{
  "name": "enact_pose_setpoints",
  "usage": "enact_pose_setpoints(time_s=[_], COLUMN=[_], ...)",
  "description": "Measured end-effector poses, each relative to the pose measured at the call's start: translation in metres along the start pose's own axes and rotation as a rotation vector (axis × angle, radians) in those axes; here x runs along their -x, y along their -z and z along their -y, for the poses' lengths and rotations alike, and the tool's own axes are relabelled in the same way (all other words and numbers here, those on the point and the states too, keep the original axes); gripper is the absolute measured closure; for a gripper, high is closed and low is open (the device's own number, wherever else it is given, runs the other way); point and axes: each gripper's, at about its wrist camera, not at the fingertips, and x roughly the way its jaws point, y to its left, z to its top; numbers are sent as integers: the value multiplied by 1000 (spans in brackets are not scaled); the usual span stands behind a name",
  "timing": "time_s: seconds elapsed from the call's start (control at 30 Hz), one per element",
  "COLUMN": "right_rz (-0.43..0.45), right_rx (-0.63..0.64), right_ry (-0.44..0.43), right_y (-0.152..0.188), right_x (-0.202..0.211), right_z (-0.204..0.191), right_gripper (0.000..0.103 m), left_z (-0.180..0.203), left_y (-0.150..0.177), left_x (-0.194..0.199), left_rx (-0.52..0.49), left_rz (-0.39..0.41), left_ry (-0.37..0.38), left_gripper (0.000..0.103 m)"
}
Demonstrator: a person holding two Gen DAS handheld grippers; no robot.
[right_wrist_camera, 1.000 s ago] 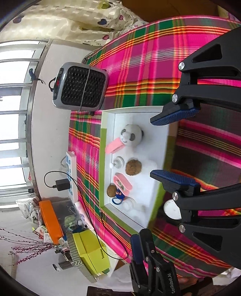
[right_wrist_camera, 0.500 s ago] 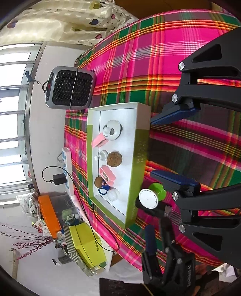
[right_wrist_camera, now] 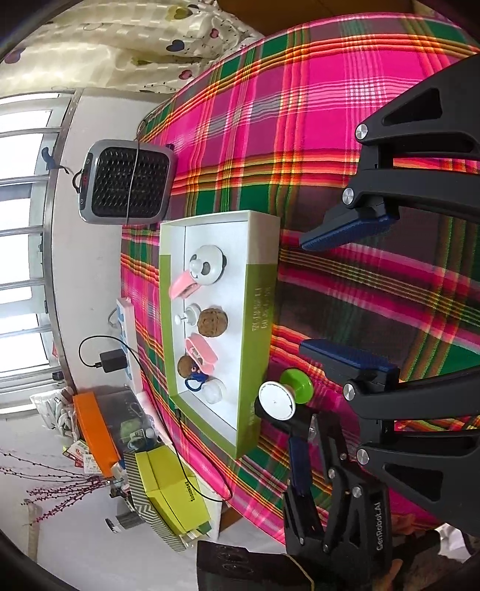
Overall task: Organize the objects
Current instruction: 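Move the left tool to the black case while the right tool approaches the white-green spool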
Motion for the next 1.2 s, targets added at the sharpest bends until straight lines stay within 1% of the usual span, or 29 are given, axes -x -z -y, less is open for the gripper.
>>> enact_pose_setpoints(time_s=[0.37,0.47,0.63,1.03,1.2], right_rz=[-7,-18,-36,-71,-77], right_rx=[-2,-2,4,30,28], right_ry=[-4,-3,-12,-20,-11], right_y=[4,5,7,8,7], right_x=[-1,-3,-8,-19,-21], right_z=[2,2,-1,-14,-15], right_gripper=[52,52,52,52,52], left_z=[-1,-3,-8,-16,-22], left_y=[0,1,4,5,-2], left_x=[-1,0,3,6,4], left_rx=[3,3,9,-4,-3], left_rz=[24,37,48,52,52], left_ry=[-46,-77,-97,-110,-112], left_gripper=[52,52,52,52,52])
